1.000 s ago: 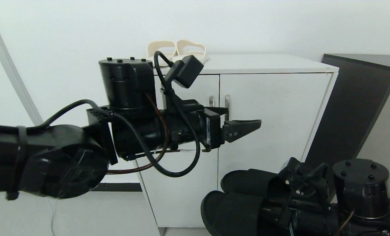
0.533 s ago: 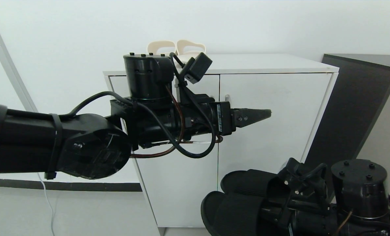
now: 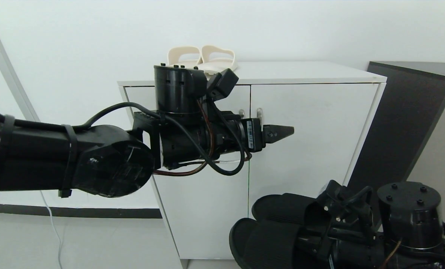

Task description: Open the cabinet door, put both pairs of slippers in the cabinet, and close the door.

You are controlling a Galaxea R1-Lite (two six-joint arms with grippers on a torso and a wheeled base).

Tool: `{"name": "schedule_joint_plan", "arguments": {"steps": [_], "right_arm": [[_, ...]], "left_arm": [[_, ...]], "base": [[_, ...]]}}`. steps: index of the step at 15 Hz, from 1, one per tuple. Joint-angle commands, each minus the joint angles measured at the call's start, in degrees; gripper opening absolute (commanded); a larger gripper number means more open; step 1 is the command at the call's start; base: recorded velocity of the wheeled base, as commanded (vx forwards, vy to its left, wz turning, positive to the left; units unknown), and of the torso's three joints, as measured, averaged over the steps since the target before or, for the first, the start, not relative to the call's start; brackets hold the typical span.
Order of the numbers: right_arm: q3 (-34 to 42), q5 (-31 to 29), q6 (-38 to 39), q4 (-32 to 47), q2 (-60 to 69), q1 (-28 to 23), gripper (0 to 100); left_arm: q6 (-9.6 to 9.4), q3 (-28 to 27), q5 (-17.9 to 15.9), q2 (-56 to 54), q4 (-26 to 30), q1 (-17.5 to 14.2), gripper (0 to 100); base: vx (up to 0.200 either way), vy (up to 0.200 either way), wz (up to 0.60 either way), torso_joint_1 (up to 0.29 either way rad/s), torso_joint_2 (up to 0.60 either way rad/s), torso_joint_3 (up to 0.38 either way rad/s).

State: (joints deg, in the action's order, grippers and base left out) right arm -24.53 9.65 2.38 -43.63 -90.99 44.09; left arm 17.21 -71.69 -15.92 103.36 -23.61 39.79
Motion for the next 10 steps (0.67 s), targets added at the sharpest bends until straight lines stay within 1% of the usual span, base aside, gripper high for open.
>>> {"name": "schedule_joint_plan", "arguments": {"steps": [1,3,5,8,10], "right_arm": [[0.01,0.01,0.00,-0.05,-0.06,0.03,0],[0.01,0.01,0.00,-0.05,0.02,0.03,0],[0.01,-0.07,0.00,-0.05,0.02,0.03,0],[0.01,-0.25,0.00,-0.05,0.20,0.03,0],[0.09,-0.25,0.00,-0.05,0.20,0.03,0]], "left_arm": [[0.01,-1.87,0.98,0.61,1.11,-0.15,100],[0.01,-3.89,2.47,1.93,1.73,-0.24,100],[0.10,-5.04,2.91,3.16,1.73,-0.33,100],[0.01,-6.27,2.91,4.65,1.73,-1.29,100],[0.01,-6.97,3.53,6.15,1.73,-2.70,100]], "base": [[0.000,0.000,0.00,0.000,0.00,0.000],[0.000,0.000,0.00,0.000,0.00,0.000],[0.000,0.000,0.00,0.000,0.00,0.000],[0.000,0.000,0.00,0.000,0.00,0.000],[0.000,0.000,0.00,0.000,0.00,0.000]]}}
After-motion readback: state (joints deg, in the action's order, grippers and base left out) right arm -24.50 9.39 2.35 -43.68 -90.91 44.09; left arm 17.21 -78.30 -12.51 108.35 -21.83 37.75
